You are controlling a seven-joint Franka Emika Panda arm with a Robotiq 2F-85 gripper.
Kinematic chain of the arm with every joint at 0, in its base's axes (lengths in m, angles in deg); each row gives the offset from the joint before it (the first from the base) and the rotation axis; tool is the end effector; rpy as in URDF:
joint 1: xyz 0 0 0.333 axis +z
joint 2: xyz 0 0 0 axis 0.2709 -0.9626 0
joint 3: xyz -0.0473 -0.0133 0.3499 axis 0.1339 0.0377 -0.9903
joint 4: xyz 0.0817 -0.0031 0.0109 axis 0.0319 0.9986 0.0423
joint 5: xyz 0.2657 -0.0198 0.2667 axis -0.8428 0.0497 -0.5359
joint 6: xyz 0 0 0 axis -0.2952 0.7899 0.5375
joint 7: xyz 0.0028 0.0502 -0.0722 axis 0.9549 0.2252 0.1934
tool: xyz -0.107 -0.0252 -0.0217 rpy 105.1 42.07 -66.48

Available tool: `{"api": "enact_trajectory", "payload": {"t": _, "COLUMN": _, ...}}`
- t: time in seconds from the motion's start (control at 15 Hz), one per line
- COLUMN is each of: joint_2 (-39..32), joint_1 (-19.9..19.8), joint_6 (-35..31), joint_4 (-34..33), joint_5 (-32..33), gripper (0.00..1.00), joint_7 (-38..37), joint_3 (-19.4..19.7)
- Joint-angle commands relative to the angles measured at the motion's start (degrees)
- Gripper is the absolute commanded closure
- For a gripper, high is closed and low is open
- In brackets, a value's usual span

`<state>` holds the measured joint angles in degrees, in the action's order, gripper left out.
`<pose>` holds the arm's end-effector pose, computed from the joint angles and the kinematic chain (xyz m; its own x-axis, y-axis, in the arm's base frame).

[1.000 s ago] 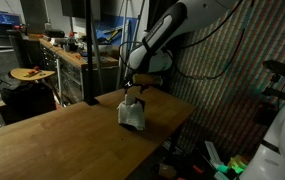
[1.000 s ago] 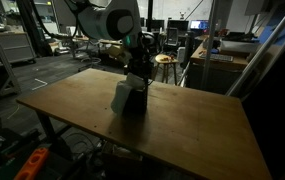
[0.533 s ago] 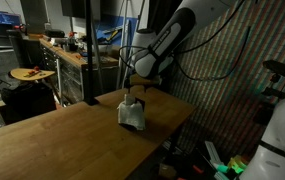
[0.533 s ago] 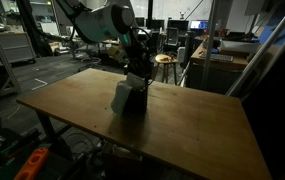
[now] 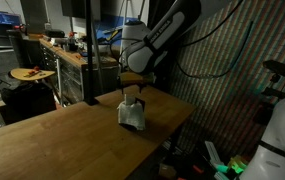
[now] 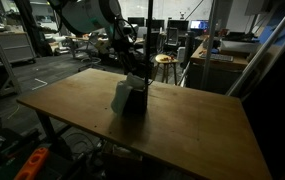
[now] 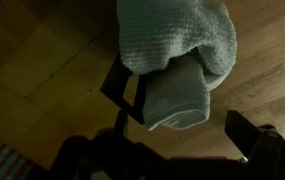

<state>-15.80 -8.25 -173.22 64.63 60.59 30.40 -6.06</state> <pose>0.5419 -0.0326 0.3602 0.7954 -0.5277 0.2981 -0.5780 -0.8085 0.1109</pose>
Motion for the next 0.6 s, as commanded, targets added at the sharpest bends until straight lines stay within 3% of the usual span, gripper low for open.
{"api": "enact_trajectory", "payload": {"t": 0.0, "joint_2": 1.14, "joint_1": -1.79, "joint_6": 1.53, "joint_4": 0.06, "joint_5": 0.09, "gripper": 0.0, "joint_7": -1.07, "joint_3": -2.71}}
{"api": "enact_trajectory", "payload": {"t": 0.53, "joint_2": -2.7, "joint_1": -3.4, "joint_6": 0.46, "joint_4": -2.28, "joint_5": -1.6, "gripper": 0.0, "joint_7": -0.36, "joint_3": -3.89}}
